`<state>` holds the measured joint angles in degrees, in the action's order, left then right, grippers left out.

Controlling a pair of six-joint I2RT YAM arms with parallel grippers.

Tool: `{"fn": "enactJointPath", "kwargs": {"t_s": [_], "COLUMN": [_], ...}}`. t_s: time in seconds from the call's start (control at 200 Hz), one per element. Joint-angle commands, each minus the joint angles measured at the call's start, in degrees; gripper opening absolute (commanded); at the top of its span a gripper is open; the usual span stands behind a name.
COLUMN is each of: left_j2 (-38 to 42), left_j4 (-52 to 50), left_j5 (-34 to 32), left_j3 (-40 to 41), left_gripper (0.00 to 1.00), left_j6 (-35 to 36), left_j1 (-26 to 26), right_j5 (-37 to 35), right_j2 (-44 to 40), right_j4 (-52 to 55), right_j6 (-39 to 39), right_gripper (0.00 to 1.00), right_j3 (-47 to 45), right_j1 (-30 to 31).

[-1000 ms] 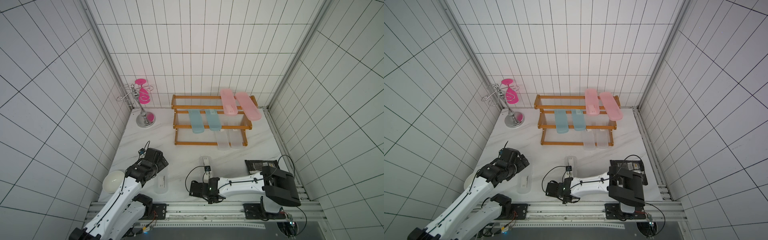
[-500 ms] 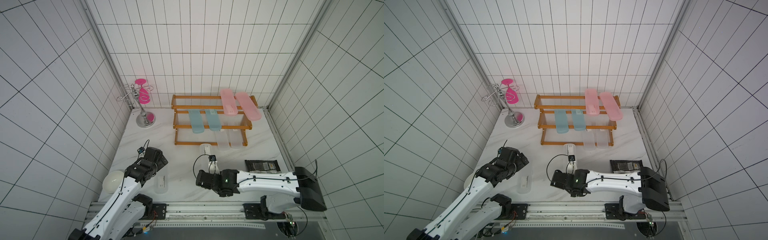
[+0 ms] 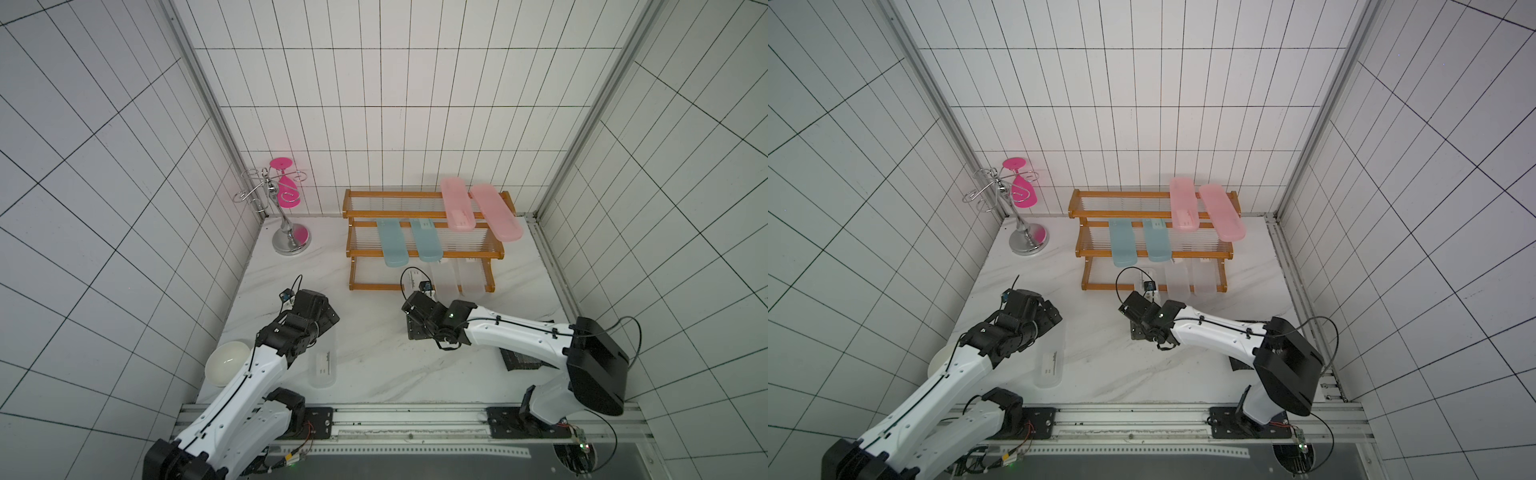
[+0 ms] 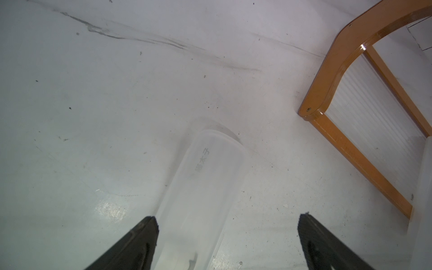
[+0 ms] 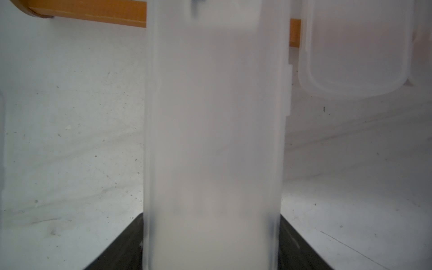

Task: Place the pencil cases on the shelf according to color
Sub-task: Place the pencil case on the shelf.

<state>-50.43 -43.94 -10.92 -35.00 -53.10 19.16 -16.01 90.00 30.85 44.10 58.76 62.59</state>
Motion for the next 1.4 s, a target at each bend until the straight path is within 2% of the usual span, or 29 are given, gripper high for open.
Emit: {"fn": "enactJointPath", "kwargs": {"t_s": [0.0,0.23,0.475,0.965,1.075,1.275,1.394], "left_j2": [0.4,2.1,0.6,-2.8,-2.7,-1.5,-0.8], "left_j4": [1.8,3.3,6.1,7.9,7.5,6.5,4.6], "left_j5": [-0.6,-1.2,1.2,1.2,1.6,2.9,1.9], "left_j3": [-0.3,3.0,4.7,6.5,6.5,8.1,8.5], "left_gripper": [0.98,0.98,0.98,0.98,0.98,0.98,0.98], "left_j6": [1.4,1.2,1.4,2.6,2.7,2.1,2.3], "left_j1": [0.3,0.3,0.3,0.3,0.3,0.3,0.3], "right_j5": [-1.9,-4.2,-2.5,-1.9,-2.6,-3.1,-4.9], "right_j2": [2.2,5.8,9.6,19.2,20.0,20.5,18.4], "right_j4": [-2.7,-7.1,-11.4,-11.4,-10.5,-8.2,-4.7], "right_j6": [-2.7,-4.5,-5.9,-8.5,-8.6,-7.1,-5.2], "right_gripper": [0.63,0.63,0.63,0.65,0.69,0.97,0.99], "right_j3": [3.9,5.7,7.5,16.6,17.8,19.4,19.9], "right_j1": [-1.6,-4.3,-7.4,-10.2,-10.3,-10.3,-9.2]}}
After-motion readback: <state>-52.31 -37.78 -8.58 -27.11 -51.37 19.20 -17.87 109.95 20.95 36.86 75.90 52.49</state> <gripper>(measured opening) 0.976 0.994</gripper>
